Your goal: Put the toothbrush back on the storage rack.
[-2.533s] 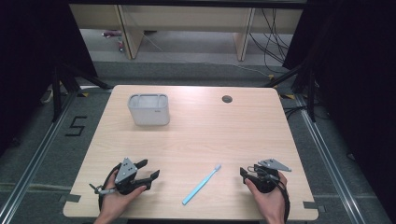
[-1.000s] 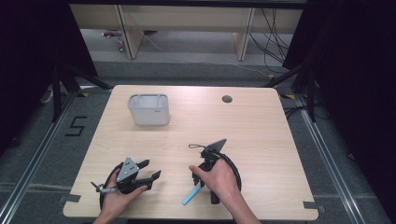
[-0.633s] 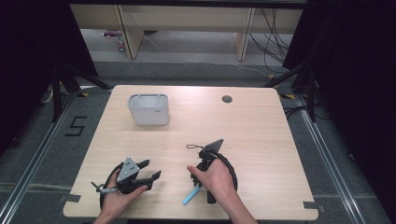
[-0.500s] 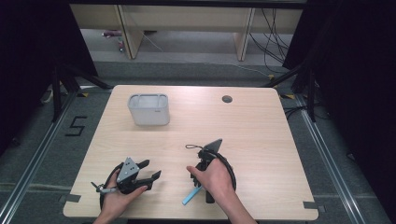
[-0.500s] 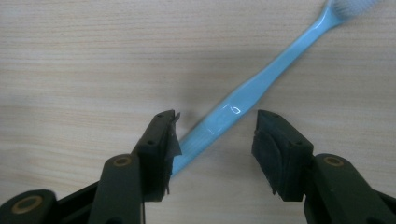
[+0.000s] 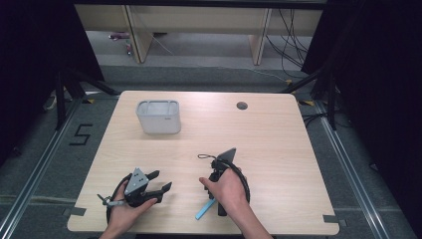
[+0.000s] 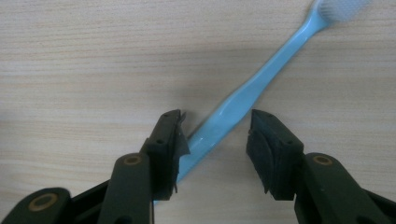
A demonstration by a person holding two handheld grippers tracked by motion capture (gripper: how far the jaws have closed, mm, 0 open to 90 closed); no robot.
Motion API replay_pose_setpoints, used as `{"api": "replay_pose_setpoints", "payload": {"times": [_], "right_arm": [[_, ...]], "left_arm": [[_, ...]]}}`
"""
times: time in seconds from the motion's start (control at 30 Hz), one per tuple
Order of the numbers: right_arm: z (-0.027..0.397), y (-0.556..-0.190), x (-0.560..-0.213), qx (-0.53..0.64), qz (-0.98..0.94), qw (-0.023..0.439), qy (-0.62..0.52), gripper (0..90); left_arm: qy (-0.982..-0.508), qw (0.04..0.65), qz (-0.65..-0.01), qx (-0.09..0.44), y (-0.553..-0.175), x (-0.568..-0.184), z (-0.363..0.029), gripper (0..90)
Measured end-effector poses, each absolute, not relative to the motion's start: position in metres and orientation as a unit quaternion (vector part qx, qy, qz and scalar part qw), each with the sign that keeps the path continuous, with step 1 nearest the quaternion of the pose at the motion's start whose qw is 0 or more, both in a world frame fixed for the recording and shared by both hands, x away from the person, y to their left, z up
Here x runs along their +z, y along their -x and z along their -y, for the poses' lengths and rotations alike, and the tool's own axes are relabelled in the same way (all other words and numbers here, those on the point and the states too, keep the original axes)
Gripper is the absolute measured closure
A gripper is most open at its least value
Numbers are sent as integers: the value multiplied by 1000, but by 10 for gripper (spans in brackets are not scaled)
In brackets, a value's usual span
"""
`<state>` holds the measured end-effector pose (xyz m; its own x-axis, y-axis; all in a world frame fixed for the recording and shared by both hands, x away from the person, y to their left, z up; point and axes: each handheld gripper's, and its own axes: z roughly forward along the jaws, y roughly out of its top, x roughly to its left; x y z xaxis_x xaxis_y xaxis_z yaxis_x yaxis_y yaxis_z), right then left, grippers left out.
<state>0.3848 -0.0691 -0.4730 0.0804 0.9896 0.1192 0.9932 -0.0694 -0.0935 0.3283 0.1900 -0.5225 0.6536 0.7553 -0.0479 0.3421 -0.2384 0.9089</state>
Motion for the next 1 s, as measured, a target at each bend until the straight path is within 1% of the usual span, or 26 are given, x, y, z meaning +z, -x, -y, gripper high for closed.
{"api": "replay_pose_setpoints", "payload": {"times": [0.03, 0.07, 0.17, 0.2, 0.23, 0.27, 0.3, 0.57, 0.6, 0.67, 0.8, 0.83, 1.0], "right_arm": [[69, -385, -473, -12, 678, 75, 731, 554], [70, -384, -474, -10, 688, 65, 723, 568], [69, -383, -475, -29, 684, 73, 725, 591], [69, -382, -476, -20, 687, 59, 724, 601], [69, -382, -473, -2, 695, 56, 717, 627], [69, -382, -473, -2, 695, 56, 717, 627], [71, -380, -474, -1, 709, 49, 703, 648], [74, -380, -474, 5, 727, 48, 685, 718], [74, -381, -473, 10, 726, 52, 686, 742], [75, -382, -473, 9, 728, 53, 683, 759], [76, -383, -473, 9, 729, 55, 683, 777], [75, -383, -474, 11, 726, 46, 686, 780], [77, -383, -475, 3, 734, 53, 677, 787]], "left_arm": [[-759, 500, -361, 207, -328, -522, -190, 347], [-760, 500, -361, 207, -328, -522, -190, 347], [-761, 496, -363, 208, -328, -522, -190, 347], [-760, 497, -363, 208, -328, -522, -190, 347], [-760, 497, -363, 208, -328, -522, -190, 347], [-760, 497, -363, 208, -328, -522, -190, 347], [-760, 500, -360, 207, -328, -522, -190, 346], [-760, 497, -363, 208, -328, -522, -190, 345], [-760, 497, -363, 208, -328, -522, -190, 345], [-760, 497, -363, 208, -328, -522, -190, 345], [-761, 496, -362, 209, -327, -522, -190, 345], [-761, 497, -362, 209, -327, -522, -190, 345], [-759, 500, -361, 208, -328, -522, -190, 345]]}}
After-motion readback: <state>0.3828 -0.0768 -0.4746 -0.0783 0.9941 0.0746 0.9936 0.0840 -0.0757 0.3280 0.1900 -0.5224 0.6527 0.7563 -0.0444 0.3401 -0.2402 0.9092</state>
